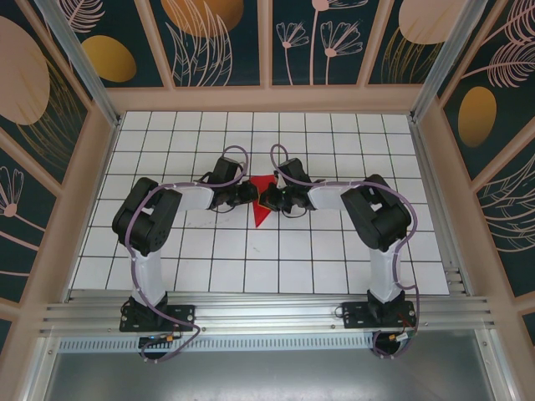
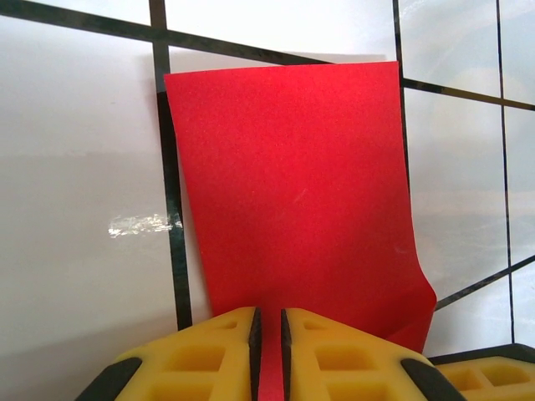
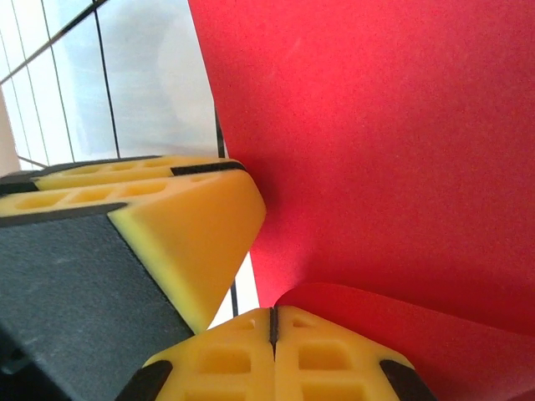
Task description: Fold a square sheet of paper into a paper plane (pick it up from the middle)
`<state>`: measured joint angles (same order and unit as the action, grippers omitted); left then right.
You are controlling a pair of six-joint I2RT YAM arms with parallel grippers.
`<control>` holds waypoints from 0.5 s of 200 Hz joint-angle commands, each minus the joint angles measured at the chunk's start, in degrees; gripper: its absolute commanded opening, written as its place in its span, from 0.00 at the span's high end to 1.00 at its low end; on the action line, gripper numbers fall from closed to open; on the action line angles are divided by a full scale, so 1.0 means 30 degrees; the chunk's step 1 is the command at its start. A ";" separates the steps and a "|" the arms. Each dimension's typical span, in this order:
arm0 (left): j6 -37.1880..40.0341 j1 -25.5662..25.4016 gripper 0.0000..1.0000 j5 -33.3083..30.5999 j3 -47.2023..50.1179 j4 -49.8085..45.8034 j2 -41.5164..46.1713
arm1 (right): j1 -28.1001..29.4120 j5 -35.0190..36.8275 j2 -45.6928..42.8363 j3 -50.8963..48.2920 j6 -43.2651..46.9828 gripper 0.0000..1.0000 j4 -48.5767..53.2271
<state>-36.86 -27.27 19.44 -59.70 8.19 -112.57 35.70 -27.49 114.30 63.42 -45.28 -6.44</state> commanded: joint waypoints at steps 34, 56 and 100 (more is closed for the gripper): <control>0.0393 0.0081 0.82 -0.0065 -0.0058 -0.0866 -0.0437 | 0.0186 -0.0360 0.0688 0.0709 0.0751 0.95 0.0658; 0.0393 0.0069 0.82 -0.0092 -0.0030 -0.0858 -0.0391 | 0.0183 -0.0287 0.0749 0.0760 0.0693 0.95 0.0620; 0.0378 0.0082 0.82 -0.0064 -0.0039 -0.0875 -0.0422 | 0.0197 -0.0126 0.0846 0.0852 0.0620 0.95 0.0519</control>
<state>-36.86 -27.27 19.44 -59.70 8.19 -112.57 35.79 -27.53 115.37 64.16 -44.12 -5.72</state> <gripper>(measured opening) 0.177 0.052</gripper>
